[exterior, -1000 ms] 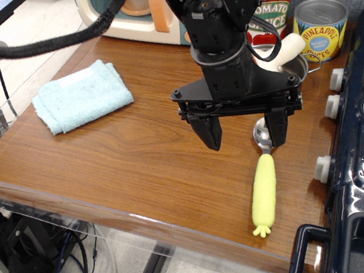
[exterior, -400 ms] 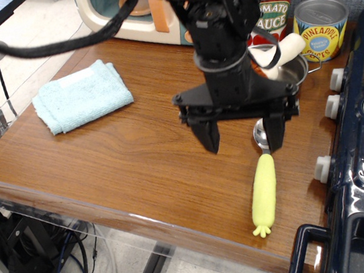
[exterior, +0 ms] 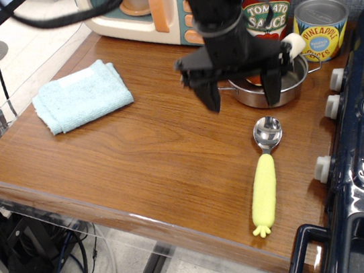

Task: Move the white object on top of the blue towel

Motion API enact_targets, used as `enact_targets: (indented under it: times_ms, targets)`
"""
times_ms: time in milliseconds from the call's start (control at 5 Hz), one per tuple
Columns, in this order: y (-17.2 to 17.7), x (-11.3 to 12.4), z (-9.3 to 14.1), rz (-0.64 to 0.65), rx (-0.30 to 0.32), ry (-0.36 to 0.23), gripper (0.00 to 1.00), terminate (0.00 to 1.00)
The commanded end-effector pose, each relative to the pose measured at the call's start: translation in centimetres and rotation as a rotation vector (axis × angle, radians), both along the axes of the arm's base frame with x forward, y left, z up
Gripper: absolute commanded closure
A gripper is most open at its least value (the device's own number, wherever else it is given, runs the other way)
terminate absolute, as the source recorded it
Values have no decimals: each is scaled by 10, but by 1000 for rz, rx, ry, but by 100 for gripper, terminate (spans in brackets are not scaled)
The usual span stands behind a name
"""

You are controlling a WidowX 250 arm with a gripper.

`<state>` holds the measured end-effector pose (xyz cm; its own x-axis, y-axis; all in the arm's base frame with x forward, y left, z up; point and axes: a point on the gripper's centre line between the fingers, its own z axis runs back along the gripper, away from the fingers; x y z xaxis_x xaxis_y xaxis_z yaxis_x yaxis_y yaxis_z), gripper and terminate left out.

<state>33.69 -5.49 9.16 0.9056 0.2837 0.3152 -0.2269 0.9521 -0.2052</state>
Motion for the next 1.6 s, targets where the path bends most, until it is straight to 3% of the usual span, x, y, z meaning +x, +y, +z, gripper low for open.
enact_targets:
  times_ms: [0, 400, 1000, 1200, 1400]
  targets:
    - [13, 46, 30, 47, 26, -117, 0, 0]
    - [19, 84, 10, 40, 116, -117, 0, 0]
    - [-4, 106, -28, -84, 154, -80, 0, 0]
    - [-6, 107, -33, -89, 160, -94, 100, 0]
    - [-4, 107, -34, -88, 165, -100, 100, 0]
